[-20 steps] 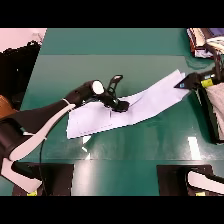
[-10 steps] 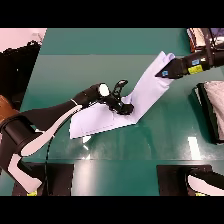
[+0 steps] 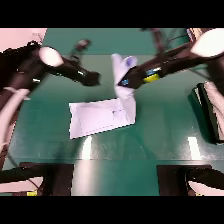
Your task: Fold the shirts.
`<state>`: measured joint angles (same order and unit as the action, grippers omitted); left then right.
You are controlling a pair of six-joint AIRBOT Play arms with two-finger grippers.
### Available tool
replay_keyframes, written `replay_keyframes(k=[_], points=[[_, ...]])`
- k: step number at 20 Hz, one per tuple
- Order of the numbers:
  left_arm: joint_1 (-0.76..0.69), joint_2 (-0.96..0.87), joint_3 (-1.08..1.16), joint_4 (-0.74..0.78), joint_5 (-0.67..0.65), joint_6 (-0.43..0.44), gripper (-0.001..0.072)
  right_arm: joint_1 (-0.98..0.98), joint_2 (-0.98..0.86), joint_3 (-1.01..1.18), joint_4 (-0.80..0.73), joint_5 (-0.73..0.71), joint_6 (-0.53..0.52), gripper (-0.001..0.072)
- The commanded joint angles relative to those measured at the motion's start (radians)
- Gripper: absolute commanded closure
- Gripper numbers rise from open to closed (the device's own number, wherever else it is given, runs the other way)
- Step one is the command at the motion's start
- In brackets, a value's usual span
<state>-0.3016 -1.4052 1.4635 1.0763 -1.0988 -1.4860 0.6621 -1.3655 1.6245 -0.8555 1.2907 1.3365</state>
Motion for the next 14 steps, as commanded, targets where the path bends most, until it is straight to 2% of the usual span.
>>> replay_keyframes(k=[1,2,3,4,5,6,10,12,14], points=[[0.181,0.191,0.001,0.166,-0.064,0.002,0.0683,0.209,-0.121,0.002,0.001,-0.207,-0.027,0.0694],[0.219,0.23,0.001,0.193,-0.066,0.002,0.0683,0.263,-0.161,0.002,0.001,-0.257,-0.03,0.0693],[0.257,0.264,0.001,0.208,-0.066,0.001,0.0683,0.314,-0.201,0.002,0.001,-0.303,-0.03,0.0633],[0.288,0.288,0.001,0.209,-0.066,0.002,0.0683,0.356,-0.233,0.002,0.0,-0.338,-0.03,0.0401],[0.314,0.306,0.001,0.209,-0.067,0.001,0.0682,0.384,-0.258,0.002,0.0,-0.357,-0.03,0.0204],[0.33,0.314,0.001,0.209,-0.072,0.001,0.0683,0.401,-0.274,0.002,-0.001,-0.358,-0.03,0.0135],[0.34,0.317,0.0,0.196,-0.104,0.001,0.0682,0.348,-0.257,0.001,-0.063,-0.24,-0.027,0.0142],[0.34,0.317,0.001,0.195,-0.113,0.001,0.0683,0.263,-0.23,-0.009,-0.118,-0.116,-0.011,0.0143],[0.34,0.317,0.0,0.195,-0.14,0.002,0.0682,0.164,-0.177,-0.094,-0.114,-0.067,-0.009,0.0166]])
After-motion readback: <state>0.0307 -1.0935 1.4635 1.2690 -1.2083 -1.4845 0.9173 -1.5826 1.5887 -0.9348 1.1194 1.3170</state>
